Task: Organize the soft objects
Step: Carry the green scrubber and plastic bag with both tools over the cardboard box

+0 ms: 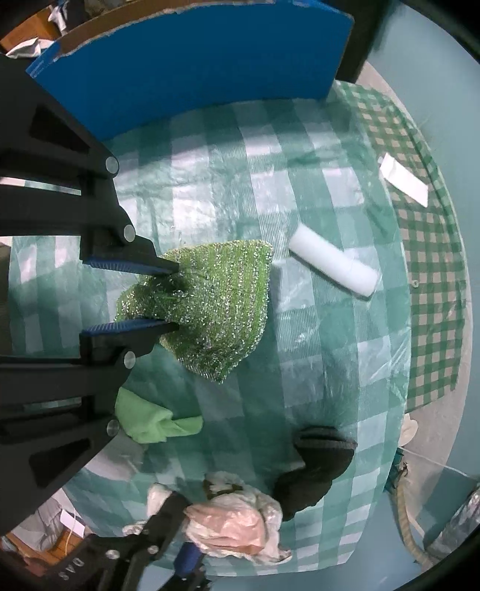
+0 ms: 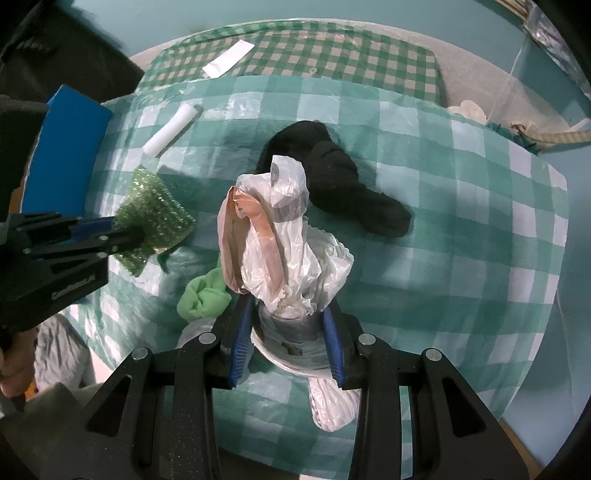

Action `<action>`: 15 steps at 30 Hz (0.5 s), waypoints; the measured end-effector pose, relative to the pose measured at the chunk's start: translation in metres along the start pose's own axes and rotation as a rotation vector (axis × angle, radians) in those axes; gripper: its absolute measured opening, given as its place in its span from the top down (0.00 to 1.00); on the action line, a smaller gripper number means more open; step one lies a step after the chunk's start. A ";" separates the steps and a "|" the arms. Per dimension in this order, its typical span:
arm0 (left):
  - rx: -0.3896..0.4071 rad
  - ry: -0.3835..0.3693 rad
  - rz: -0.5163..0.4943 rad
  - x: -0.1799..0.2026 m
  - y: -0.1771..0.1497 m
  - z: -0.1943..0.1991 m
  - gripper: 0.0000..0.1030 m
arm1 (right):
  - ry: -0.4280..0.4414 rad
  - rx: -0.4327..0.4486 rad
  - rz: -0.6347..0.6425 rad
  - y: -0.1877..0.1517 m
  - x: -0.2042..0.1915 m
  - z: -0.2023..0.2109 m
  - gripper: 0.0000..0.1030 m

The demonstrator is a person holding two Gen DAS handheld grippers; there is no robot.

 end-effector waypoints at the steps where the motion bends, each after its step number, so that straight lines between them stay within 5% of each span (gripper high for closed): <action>1: 0.005 0.003 -0.002 -0.002 -0.002 0.002 0.78 | -0.005 0.002 0.004 0.000 -0.002 0.002 0.65; 15: 0.080 0.041 -0.035 -0.024 -0.026 0.033 0.78 | -0.046 0.035 0.023 0.002 -0.029 0.033 0.65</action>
Point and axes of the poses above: each gripper's, at about its wrist camera, not at the fingertips, and z roughly against the way its jaws point, x to its right, y to its top, the point moved 9 cm from there along -z, roughly the way its jaws point, and after that the axes turned 6 degrees about -x, right-handed, at the moved point
